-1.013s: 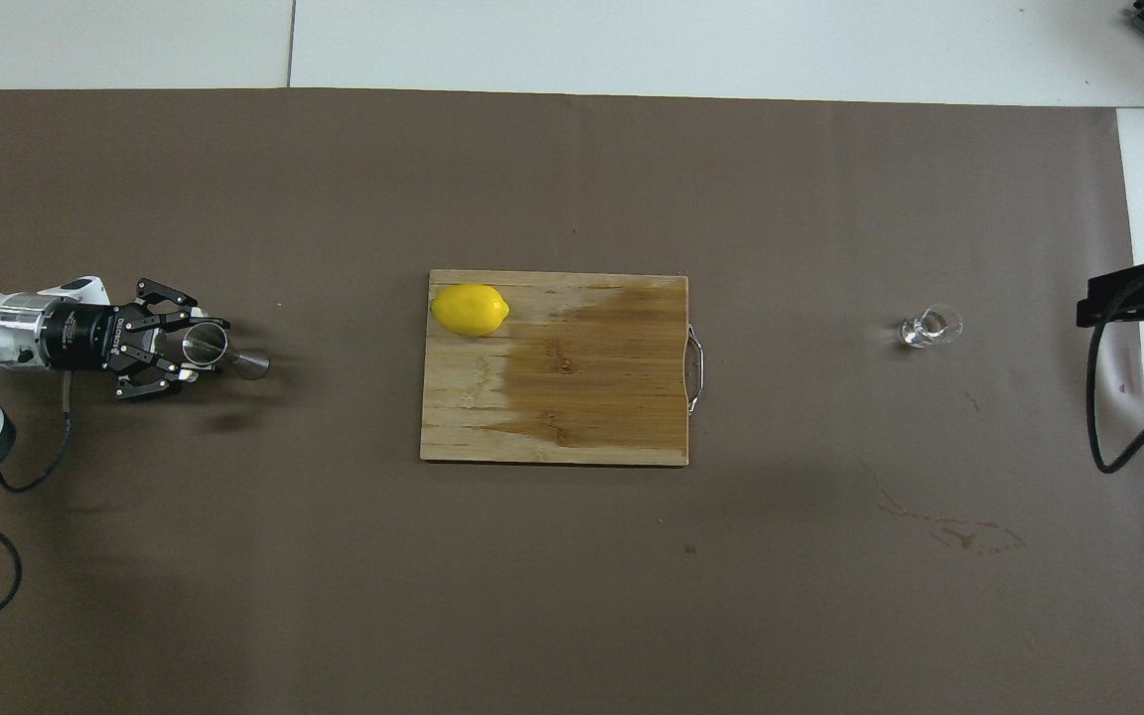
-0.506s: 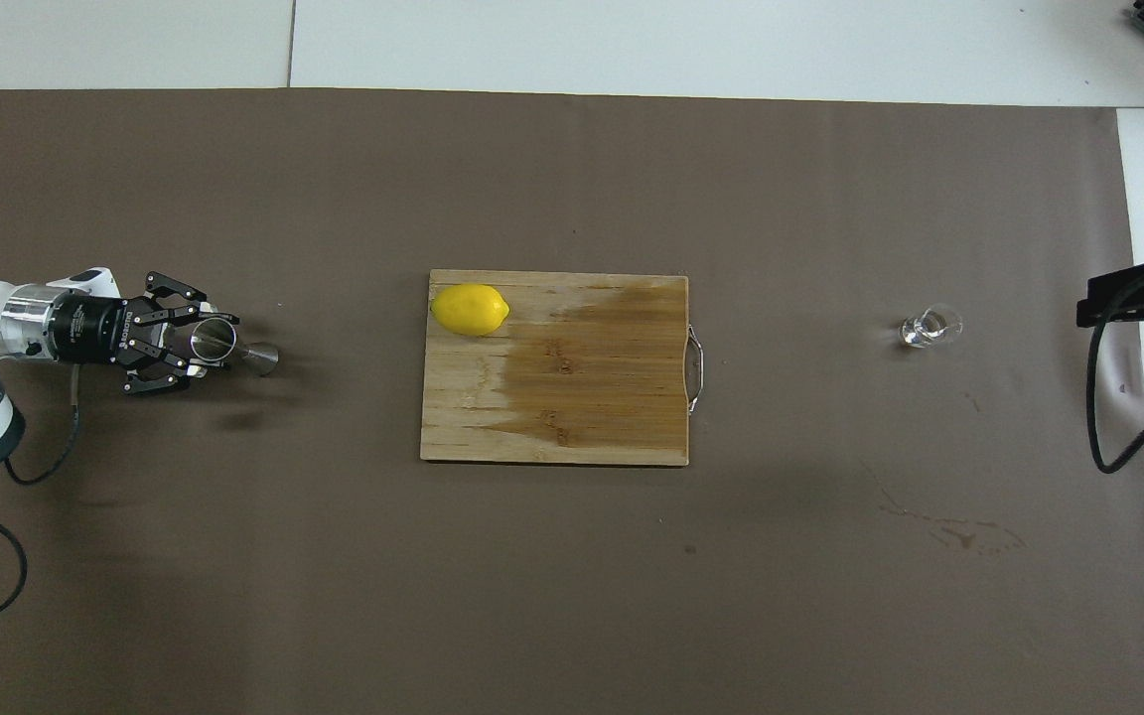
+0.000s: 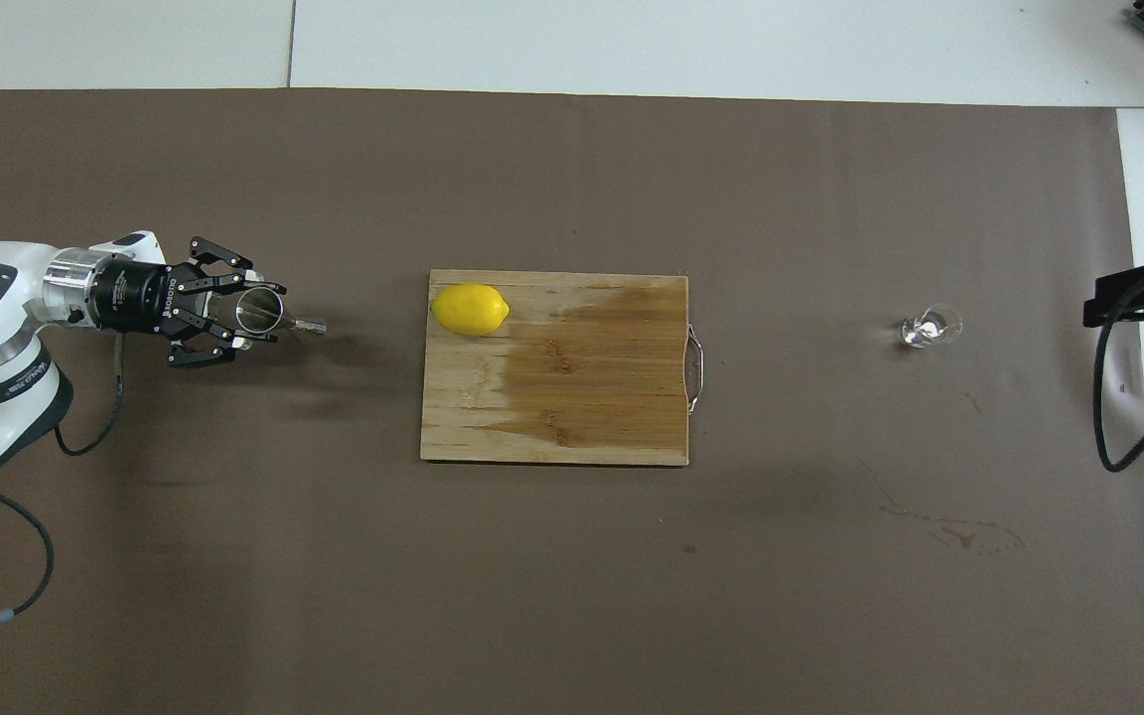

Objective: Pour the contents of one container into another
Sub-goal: 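Lift the metal cup with the left gripper over the cutting board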

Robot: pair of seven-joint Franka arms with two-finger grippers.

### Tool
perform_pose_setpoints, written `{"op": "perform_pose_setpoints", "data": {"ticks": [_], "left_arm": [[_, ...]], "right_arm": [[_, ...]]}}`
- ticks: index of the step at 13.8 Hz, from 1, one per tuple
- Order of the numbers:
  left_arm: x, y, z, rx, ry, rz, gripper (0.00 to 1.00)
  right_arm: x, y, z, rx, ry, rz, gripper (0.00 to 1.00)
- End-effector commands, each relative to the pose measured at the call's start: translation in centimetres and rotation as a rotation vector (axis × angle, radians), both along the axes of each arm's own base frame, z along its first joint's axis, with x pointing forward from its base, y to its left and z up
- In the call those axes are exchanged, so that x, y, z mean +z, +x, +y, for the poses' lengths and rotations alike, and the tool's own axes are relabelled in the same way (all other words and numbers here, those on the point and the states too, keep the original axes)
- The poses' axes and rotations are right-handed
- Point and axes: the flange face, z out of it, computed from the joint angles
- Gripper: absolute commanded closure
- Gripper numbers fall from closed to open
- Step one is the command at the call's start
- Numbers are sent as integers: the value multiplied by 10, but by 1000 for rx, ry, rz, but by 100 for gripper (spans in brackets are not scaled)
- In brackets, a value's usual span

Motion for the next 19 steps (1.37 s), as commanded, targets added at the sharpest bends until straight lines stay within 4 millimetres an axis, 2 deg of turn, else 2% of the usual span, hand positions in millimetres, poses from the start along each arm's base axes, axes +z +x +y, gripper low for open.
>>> {"op": "perform_pose_setpoints", "data": {"ticks": [1,3,9,12,19], "left_arm": [[29,4,-40,15,27,14,71],[43,2,-71,29,25,16,71],[56,-22,-154,49,69,52,70],[54,-38,-188,57,81,56,70],[36,-55,-253,142,101,13,70]], "right_arm": [[2,-6,9,4,28,-9,0],[0,-7,8,5,29,5,0],[1,-7,12,13,29,3,0],[1,-7,12,13,29,3,0],[1,-7,12,13,29,3,0]]}}
